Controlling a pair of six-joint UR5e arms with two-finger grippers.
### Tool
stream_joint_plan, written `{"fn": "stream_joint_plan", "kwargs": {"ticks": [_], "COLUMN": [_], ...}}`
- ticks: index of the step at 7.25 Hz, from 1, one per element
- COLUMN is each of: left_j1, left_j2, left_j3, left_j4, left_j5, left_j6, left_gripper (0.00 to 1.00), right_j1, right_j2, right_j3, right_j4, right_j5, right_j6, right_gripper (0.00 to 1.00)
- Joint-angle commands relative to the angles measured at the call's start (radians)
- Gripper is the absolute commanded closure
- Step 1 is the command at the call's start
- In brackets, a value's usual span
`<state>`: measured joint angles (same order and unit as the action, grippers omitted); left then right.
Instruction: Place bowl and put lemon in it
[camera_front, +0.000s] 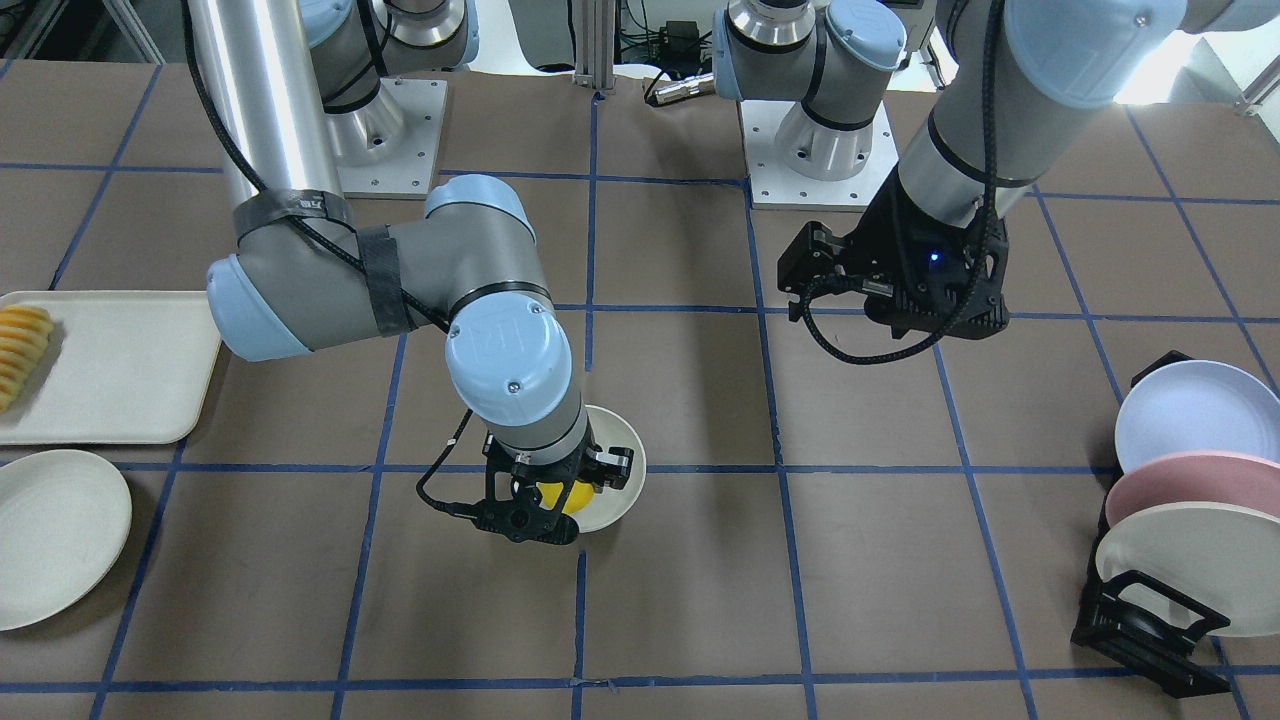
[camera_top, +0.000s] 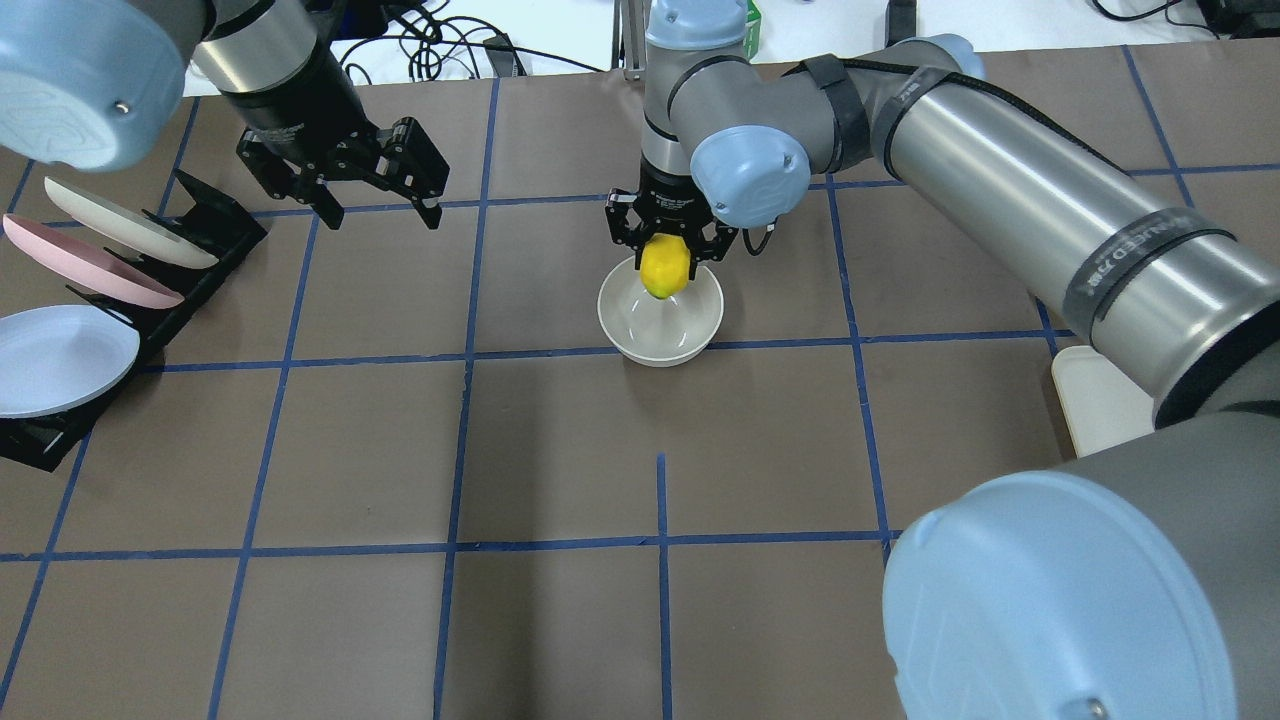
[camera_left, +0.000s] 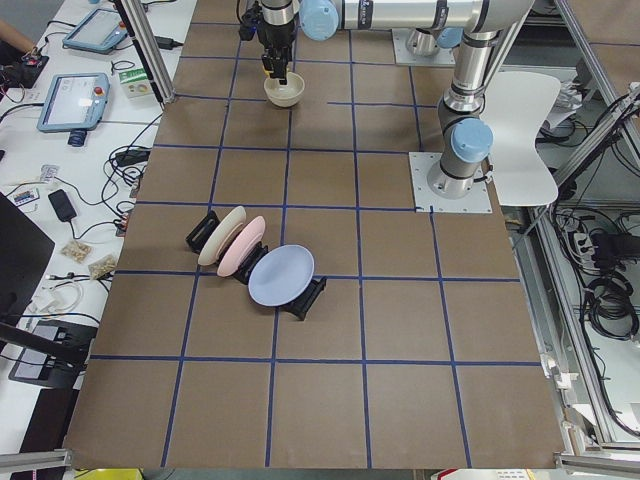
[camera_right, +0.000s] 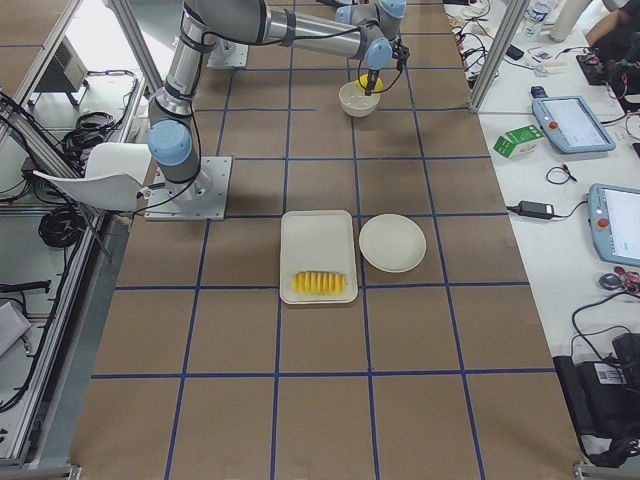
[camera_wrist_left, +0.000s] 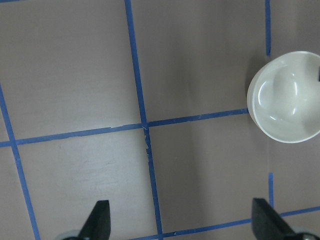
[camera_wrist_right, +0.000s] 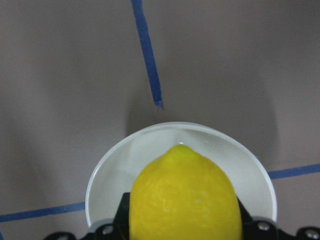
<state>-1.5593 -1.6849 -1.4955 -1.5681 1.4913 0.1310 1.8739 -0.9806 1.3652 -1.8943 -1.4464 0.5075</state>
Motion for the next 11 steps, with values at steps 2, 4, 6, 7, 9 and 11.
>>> {"fn": "stream_joint_plan", "kwargs": {"ticks": [2,4,6,7,9,11], "left_j1": [0.008,0.013,0.013,0.013,0.015,0.015], "left_j2": [0.048,0.057,0.065,0.068,0.073,0.073], "left_j3": [-0.031,-0.019,-0.017,-0.019,-0.017,-0.017], "left_j4": [-0.001,-0.016,-0.029,-0.03,-0.027,-0.029], "left_j5": [0.067,0.078,0.079,0.081,0.081,0.081], "left_j6": [-0.017,-0.021,-0.048,-0.048,-0.05,-0.05], "left_gripper": [0.0,0.0,0.0,0.0,0.0,0.0], "right_j1": [0.021,0.021,0.021,0.019,0.002,-0.1], "right_j2": [0.03,0.031,0.019,0.004,-0.074,-0.214], "right_j3": [0.035,0.061,0.055,0.048,0.043,0.048], "right_j4": [-0.005,-0.011,-0.009,-0.008,0.014,0.13], "right_j5": [0.0,-0.002,-0.006,-0.002,-0.009,-0.035], "right_j6": [0.011,-0.007,-0.009,-0.009,-0.007,-0.026], "right_gripper": [0.94,0.41,0.0,0.0,0.0,0.0]}}
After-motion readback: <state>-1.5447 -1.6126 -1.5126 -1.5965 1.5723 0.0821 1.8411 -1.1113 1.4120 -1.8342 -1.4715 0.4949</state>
